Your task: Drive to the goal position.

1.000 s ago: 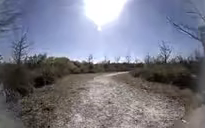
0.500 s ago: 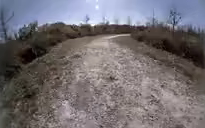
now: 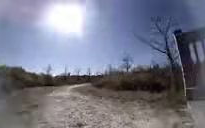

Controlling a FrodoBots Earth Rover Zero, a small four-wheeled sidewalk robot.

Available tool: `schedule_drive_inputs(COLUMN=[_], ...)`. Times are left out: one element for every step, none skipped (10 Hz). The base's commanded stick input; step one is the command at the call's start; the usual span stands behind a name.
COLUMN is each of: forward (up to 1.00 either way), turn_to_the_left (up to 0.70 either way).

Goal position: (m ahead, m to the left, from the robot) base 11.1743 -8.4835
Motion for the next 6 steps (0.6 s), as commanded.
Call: schedule_drive_inputs(forward=[0.65,0.66,0.66,0.67,0.68,0.69], turn_to_the_left=[-0.03,0.04,0.1,0.16,0.23,0.29])
